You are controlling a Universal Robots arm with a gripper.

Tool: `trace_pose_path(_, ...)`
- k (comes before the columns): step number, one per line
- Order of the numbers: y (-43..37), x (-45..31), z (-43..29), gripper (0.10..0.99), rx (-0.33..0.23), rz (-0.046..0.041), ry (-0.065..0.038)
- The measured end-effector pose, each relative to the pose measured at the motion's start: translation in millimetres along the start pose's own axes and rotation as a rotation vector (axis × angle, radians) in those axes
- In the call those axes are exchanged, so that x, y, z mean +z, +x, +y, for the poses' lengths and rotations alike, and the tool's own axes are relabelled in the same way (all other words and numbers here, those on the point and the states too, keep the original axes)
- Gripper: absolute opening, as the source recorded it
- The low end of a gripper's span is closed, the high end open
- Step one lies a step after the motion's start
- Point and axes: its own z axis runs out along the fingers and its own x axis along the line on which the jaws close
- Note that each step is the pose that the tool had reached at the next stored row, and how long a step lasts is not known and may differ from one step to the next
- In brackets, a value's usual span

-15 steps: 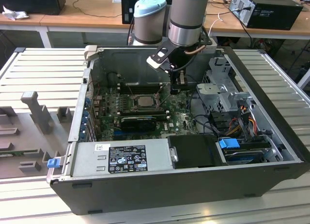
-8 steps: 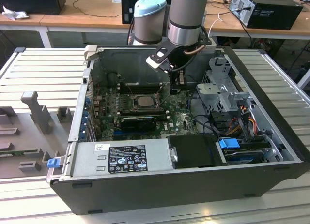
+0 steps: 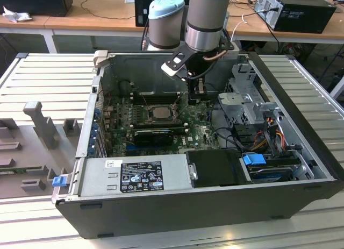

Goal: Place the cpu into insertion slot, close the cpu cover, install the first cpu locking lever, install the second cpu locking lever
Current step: 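Close the cpu cover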

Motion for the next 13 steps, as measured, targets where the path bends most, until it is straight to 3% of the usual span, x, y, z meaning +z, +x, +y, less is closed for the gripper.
trace_pose_path(13,0.1,-0.1,-3.9,0.106,0.0,0.0,0.0)
